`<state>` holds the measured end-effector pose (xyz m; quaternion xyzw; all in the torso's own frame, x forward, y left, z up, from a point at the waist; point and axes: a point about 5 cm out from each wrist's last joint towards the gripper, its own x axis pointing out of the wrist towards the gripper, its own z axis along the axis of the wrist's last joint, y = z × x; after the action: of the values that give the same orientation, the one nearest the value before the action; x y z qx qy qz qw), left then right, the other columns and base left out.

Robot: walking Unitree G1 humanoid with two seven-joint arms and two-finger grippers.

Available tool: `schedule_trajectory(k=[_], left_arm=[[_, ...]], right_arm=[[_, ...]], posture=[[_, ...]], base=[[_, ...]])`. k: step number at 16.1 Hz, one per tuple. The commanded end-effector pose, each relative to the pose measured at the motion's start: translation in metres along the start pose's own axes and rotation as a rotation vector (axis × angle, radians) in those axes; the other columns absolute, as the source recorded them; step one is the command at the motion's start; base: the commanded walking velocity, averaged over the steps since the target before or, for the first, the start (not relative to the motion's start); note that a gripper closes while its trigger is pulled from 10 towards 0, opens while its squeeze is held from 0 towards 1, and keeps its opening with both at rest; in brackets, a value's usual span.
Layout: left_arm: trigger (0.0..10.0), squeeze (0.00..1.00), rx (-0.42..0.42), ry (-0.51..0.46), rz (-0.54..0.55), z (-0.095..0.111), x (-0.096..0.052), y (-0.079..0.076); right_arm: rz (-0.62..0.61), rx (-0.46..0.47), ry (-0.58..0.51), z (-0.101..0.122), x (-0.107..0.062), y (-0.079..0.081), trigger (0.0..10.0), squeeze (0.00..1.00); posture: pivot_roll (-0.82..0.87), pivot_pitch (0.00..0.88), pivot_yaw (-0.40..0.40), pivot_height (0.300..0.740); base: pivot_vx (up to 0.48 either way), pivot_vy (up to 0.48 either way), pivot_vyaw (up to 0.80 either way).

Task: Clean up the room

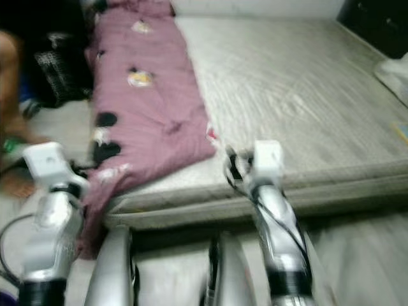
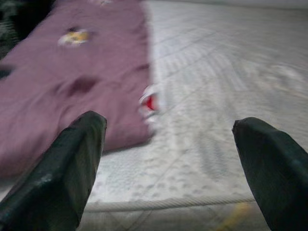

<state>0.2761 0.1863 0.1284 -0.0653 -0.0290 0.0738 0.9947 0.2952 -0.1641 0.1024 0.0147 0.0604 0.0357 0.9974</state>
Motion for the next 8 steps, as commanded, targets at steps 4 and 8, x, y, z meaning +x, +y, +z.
schedule_trajectory(k=[4, 8], left_arm=[[10.0, 0.0, -0.014, 0.057, 0.034, -0.0115, -0.0047, 0.0088], [10.0, 0.0, -0.022, 0.058, 0.027, -0.0117, -0.0049, 0.0083]], right_arm=[[0.034, -0.001, -0.018, 0.0063, 0.0027, 0.0053, 10.0, 0.0], [0.041, -0.002, -0.014, 0.0058, 0.0028, 0.0057, 10.0, 0.0]], posture=[[0.03, 0.103, -0.078, 0.572], [0.03, 0.103, -0.078, 0.563]], base=[[0.0, 0.0, 0.0], [0.0, 0.0, 0.0]])
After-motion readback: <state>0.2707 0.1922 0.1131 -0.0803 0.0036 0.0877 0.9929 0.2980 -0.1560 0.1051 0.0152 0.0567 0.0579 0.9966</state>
